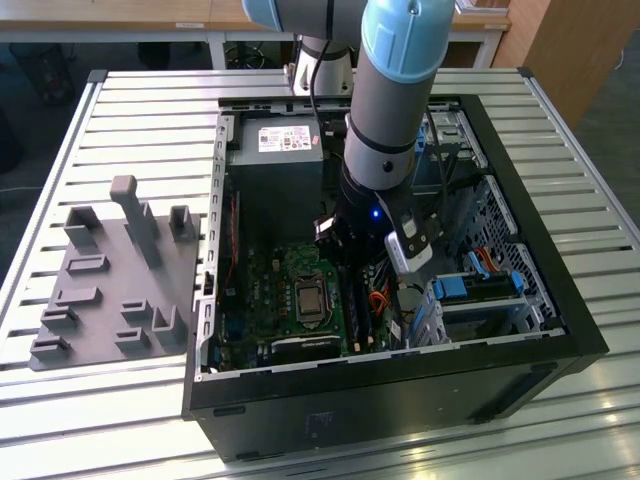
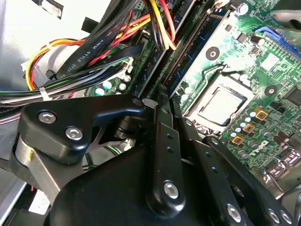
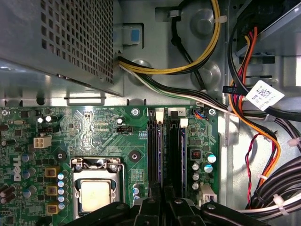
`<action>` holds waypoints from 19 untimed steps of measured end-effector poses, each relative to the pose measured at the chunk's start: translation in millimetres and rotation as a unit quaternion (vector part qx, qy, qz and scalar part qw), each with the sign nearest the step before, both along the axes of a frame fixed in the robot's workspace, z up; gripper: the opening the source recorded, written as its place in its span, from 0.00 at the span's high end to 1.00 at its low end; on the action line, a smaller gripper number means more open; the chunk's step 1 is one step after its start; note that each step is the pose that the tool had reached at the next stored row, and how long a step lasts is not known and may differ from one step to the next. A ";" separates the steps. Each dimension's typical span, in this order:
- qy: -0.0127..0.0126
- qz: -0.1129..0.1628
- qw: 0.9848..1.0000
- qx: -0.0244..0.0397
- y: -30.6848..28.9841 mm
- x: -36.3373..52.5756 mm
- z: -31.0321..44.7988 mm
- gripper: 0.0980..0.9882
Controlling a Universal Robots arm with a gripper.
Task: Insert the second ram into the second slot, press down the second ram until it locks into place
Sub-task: 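Insert the second ram into the second slot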
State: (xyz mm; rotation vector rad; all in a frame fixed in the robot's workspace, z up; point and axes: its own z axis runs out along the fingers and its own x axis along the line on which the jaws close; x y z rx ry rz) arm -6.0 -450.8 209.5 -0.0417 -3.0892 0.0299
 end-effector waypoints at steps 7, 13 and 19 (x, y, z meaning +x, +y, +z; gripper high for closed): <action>0.000 0.000 1.000 0.000 0.0 0.0 0.9 0.81; 0.000 0.000 1.000 0.000 0.0 0.0 9.1 0.81; 0.000 0.000 1.000 -0.001 0.0 0.0 16.2 0.82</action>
